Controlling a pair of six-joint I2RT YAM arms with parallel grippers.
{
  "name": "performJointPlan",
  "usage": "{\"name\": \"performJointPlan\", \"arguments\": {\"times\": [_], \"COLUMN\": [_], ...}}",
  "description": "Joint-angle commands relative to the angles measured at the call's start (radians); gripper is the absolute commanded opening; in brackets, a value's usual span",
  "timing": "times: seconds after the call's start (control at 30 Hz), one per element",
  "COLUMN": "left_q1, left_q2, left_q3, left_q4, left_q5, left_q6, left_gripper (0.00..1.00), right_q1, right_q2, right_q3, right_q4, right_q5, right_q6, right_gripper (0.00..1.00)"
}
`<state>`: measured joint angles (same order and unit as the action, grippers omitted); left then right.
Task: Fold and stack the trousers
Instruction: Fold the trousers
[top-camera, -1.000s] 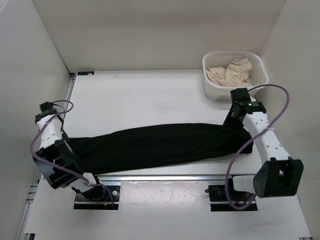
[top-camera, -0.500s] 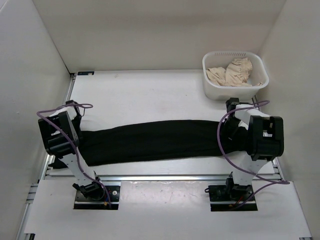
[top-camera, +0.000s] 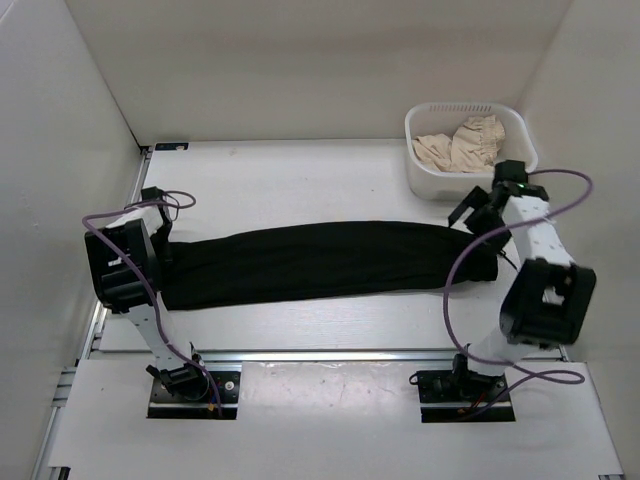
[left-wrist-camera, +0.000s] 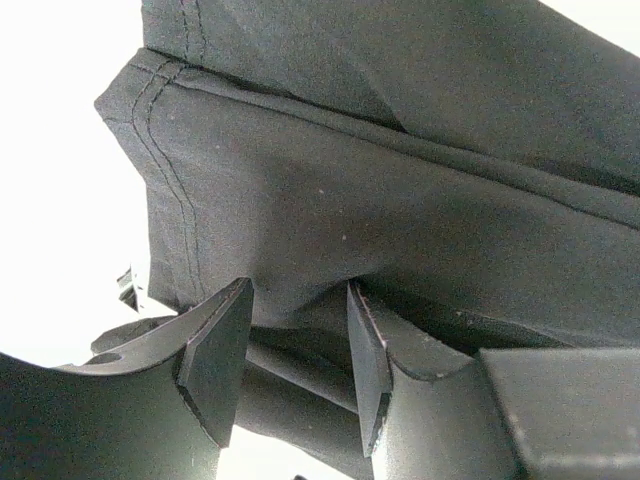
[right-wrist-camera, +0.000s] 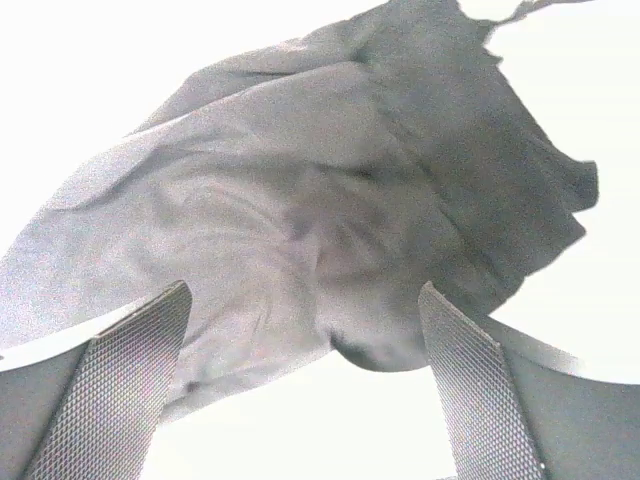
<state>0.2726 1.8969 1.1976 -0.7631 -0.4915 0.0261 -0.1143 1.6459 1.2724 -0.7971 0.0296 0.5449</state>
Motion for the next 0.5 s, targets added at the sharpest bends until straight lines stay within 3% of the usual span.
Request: {"name": "performJointPlan", "arguments": {"times": [0.0,0.17,0.23,0.33,0.47], "left_q1": [0.004,0.004,0.004,0.004,0.004], "left_q2": [0.01,0.01,0.019,0.019,0.019], "left_q3": [-0.07,-0.07,-0.061,-0.061,-0.073], "left_q4": [0.007,-0.013,-0.013,-0.024,-0.033], "left_q5": [0.107,0.107,0.107,0.097,0.077], "left_q6": [-0.026,-0.026,-0.026,-0.026,-0.026], "left_gripper": [0.55,0.55,0.55,0.55,0.56], "right_q1": [-0.091,-0.202,-0.222,-0.222,-0.222], "right_q2": [-0.145,-0.231,-0.232,-0.146,0.02], "right_q3": [-0.08,-0.273,-0.347,-0.357,-0.295], "right_q4": [-0.142,-0.007,0.152,0.332,0.394], "right_q5": [0.018,-0.114,-0.144,-0.135,-0.123], "right_q6": [0.088,0.265,0.323,0.366,0.411], "right_gripper": [0.99,0.99,0.99,0.99,0.99]}}
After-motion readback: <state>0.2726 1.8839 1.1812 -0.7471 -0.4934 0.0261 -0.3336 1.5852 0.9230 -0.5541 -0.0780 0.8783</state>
